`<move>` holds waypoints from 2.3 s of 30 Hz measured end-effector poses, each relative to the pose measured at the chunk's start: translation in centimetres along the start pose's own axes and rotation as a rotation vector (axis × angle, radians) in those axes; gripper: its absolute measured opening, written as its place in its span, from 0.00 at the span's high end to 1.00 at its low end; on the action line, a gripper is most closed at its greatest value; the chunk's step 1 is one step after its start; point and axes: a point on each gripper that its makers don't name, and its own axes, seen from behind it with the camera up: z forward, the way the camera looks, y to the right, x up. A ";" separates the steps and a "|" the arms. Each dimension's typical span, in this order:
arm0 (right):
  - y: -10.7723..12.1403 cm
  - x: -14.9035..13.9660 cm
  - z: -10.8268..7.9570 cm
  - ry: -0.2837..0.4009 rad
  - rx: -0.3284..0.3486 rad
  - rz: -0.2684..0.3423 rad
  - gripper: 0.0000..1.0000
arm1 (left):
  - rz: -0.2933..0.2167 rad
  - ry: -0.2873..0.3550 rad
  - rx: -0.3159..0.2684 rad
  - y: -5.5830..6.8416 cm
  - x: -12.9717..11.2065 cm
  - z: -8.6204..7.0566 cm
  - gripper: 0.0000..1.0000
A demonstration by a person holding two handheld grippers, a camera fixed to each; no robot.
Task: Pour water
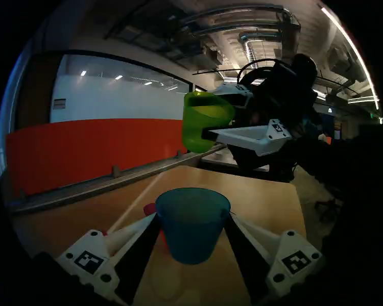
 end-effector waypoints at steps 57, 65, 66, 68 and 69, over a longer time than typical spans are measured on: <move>1.8 2.1 2.9 -0.031 -0.033 -0.354 0.10 | 0.004 0.003 -0.061 2.5 -0.1 1.3 0.16; 1.8 2.4 2.9 -0.028 -0.036 -0.367 0.10 | 0.006 0.002 -0.060 2.4 -0.2 1.4 0.16; 1.8 2.4 2.9 -0.027 -0.037 -0.369 0.10 | 0.006 0.003 -0.060 2.3 -0.2 1.4 0.16; 1.9 2.4 2.9 -0.028 -0.039 -0.374 0.10 | 0.005 0.004 -0.059 2.3 -0.1 1.5 0.16; 1.9 2.4 2.9 -0.028 -0.040 -0.377 0.10 | 0.005 0.004 -0.059 2.3 -0.1 1.5 0.16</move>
